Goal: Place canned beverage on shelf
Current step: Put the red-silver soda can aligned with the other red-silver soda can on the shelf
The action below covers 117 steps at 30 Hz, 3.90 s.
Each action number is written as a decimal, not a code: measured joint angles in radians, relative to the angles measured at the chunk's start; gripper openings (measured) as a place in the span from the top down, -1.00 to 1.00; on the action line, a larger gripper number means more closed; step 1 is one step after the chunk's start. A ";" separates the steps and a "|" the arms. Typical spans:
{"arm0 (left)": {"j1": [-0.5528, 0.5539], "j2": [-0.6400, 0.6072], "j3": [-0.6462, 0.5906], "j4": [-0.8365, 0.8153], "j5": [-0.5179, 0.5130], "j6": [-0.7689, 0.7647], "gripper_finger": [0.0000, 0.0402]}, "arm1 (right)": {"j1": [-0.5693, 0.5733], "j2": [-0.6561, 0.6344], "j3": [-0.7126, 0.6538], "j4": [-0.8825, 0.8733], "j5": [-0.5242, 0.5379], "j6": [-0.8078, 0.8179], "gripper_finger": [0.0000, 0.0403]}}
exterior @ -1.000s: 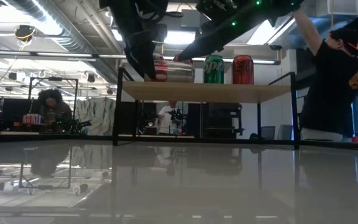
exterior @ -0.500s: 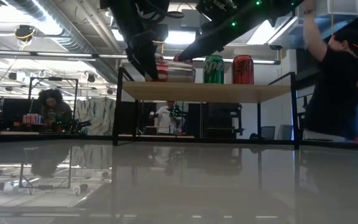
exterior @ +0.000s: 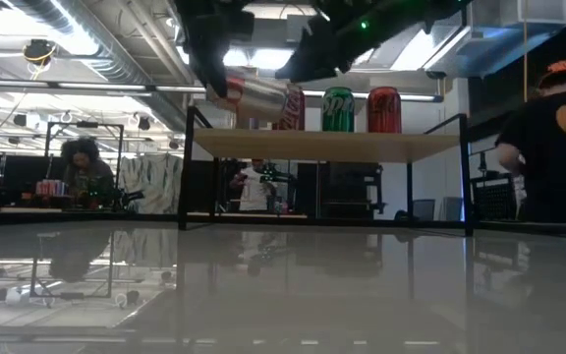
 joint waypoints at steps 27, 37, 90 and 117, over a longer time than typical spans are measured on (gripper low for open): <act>-0.099 -0.002 0.044 -0.035 -0.038 -0.003 -0.42 | 0.000 0.000 0.063 -0.076 0.199 0.043 -0.90; -0.099 -0.002 0.045 -0.028 -0.122 -0.003 -0.43 | 0.000 0.044 0.064 -0.079 0.198 0.043 -0.90; -0.099 -0.002 0.046 -0.027 -0.141 -0.003 -0.43 | -0.007 0.130 0.063 0.011 0.305 0.100 -0.90; -0.099 -0.002 0.046 -0.009 -0.166 0.025 -0.43 | -0.008 0.132 0.063 0.013 0.297 0.099 -0.90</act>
